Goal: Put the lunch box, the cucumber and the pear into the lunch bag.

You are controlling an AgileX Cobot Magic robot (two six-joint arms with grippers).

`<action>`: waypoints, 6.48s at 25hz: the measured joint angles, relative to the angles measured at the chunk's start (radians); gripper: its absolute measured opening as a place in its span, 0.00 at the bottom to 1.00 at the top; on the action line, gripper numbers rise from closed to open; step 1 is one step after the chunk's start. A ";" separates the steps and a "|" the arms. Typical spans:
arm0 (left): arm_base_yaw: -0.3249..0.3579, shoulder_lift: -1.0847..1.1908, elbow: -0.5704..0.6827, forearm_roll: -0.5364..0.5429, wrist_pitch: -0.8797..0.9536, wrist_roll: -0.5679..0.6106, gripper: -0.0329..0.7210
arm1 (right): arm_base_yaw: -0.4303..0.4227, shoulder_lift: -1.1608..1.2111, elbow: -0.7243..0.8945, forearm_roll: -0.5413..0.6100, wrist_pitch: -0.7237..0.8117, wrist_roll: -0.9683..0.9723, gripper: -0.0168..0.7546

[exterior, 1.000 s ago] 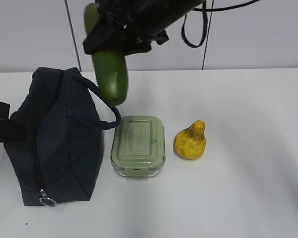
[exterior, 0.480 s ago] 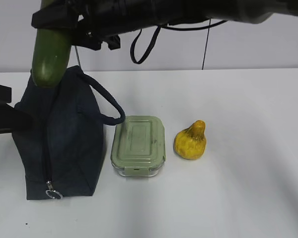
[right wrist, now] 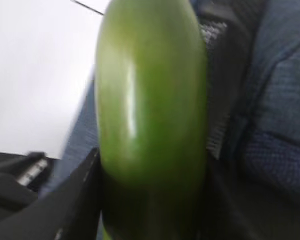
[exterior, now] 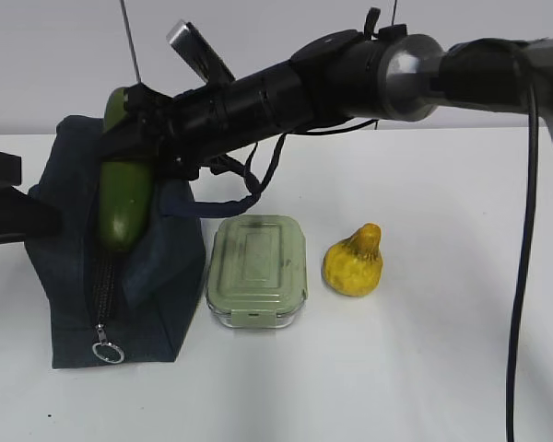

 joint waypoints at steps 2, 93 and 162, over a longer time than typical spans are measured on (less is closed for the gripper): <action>0.000 0.000 0.000 -0.001 0.000 0.000 0.02 | 0.000 0.006 0.000 -0.060 0.002 0.017 0.52; -0.001 0.001 0.000 -0.028 0.000 0.010 0.02 | -0.053 -0.233 0.269 -1.496 0.243 0.675 0.62; -0.001 0.001 0.000 -0.029 -0.002 0.011 0.02 | -0.013 -0.057 -0.376 -0.570 0.343 0.325 0.31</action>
